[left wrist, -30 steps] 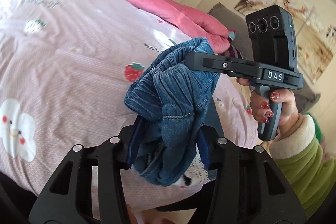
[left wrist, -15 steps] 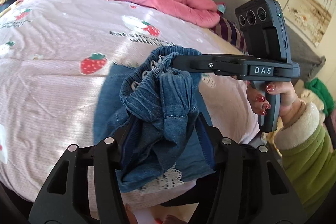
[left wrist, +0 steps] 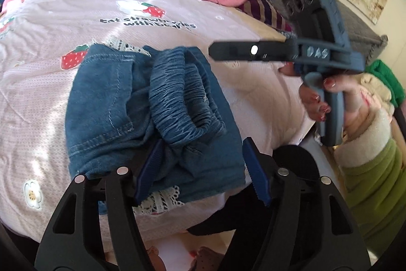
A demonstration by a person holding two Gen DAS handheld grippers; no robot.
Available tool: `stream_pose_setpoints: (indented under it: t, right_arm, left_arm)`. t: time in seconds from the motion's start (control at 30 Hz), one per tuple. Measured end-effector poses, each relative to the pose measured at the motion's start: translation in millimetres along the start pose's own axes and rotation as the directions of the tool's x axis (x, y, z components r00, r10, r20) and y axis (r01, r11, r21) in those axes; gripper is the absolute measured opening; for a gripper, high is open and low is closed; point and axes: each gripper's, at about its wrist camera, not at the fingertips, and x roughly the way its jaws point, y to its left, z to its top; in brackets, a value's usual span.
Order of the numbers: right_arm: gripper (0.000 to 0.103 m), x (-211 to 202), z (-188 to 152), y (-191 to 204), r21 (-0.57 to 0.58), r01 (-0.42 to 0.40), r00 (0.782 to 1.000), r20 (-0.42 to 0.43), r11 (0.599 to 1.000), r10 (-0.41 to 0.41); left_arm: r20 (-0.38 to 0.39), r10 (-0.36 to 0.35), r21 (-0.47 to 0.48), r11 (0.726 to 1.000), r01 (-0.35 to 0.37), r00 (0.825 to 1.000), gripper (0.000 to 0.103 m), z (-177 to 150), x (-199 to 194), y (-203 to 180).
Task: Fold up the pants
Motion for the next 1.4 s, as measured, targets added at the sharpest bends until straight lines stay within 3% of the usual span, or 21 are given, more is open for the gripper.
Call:
stream_pose_setpoints:
  t: [0.2, 0.3, 0.4, 0.53, 0.63, 0.77, 0.83, 0.97, 1.13, 1.2, 1.3, 1.37, 1.4]
  right_arm:
    - [0.057, 24.8, 8.9, 16.9, 0.010, 0.055, 0.998, -0.043, 0.998, -0.054]
    - [0.057, 46.1, 6.5, 12.2, -0.017, 0.159, 0.980, -0.120, 0.987, -0.160]
    - [0.057, 56.4, -2.4, 0.8, -0.009, 0.208, 0.966, -0.157, 0.978, -0.207]
    - [0.060, 40.1, -6.6, 2.6, 0.029, 0.183, 0.978, -0.110, 0.983, -0.179]
    - [0.061, 10.1, -4.8, 16.8, 0.005, 0.173, 0.985, -0.030, 0.985, -0.172]
    - [0.067, -25.4, -14.1, 36.2, -0.042, 0.186, 0.981, 0.066, 0.982, -0.183]
    - [0.068, -35.5, -21.3, 46.1, -0.068, 0.194, 0.978, 0.096, 0.979, -0.187]
    - [0.075, -46.1, -36.8, 74.8, -0.152, 0.193, 0.975, 0.139, 0.969, -0.172]
    - [0.076, -36.7, -48.1, 127.7, -0.319, 0.153, 0.984, 0.140, 0.935, -0.113]
    - [0.076, -24.0, -53.7, 149.9, -0.403, 0.125, 0.990, 0.107, 0.906, -0.089]
    - [0.076, 8.1, -59.6, 173.5, -0.510, 0.116, 0.992, 0.025, 0.852, -0.121]
    - [0.074, 30.3, -62.8, 182.6, -0.568, 0.120, 0.989, -0.008, 0.814, -0.151]
    - [0.073, 39.2, -62.5, 184.2, -0.582, 0.119, 0.987, -0.021, 0.804, -0.162]
  left_arm:
    - [-0.009, 0.010, 0.017, 1.000, -0.010, 1.000, 0.056, -6.1, 4.0, -5.4]
    - [-0.012, 0.007, 0.017, 1.000, -0.007, 1.000, 0.056, -8.9, 3.9, -3.3]
    - [-0.017, -0.007, 0.012, 1.000, 0.008, 1.000, 0.056, -12.5, 5.3, -1.4]
    - [-0.021, -0.052, -0.005, 0.999, 0.051, 0.998, 0.059, -11.0, -0.3, 1.6]
    - [-0.007, -0.119, -0.036, 0.992, 0.119, 0.993, 0.074, -6.7, -23.3, 10.2]
    - [0.085, -0.047, -0.078, 0.995, 0.054, 0.995, 0.084, 6.6, -65.1, 41.6]
    - [0.116, 0.029, -0.102, 0.995, -0.017, 0.993, 0.087, 18.1, -80.5, 62.2]
    - [0.131, 0.125, -0.129, 0.986, -0.108, 0.983, 0.093, 38.7, -92.0, 87.3]
    - [0.114, 0.165, -0.110, 0.982, -0.152, 0.980, 0.093, 63.3, -82.2, 94.5]
    - [0.102, 0.162, -0.110, 0.982, -0.151, 0.982, 0.093, 69.9, -75.7, 99.7]
    - [0.051, 0.130, -0.100, 0.987, -0.125, 0.990, 0.092, 78.5, -50.4, 102.1]
    - [0.013, 0.117, -0.094, 0.989, -0.115, 0.993, 0.070, 81.3, -33.9, 103.9]
    - [-0.006, 0.109, -0.088, 0.990, -0.109, 0.994, 0.064, 81.4, -26.7, 104.5]
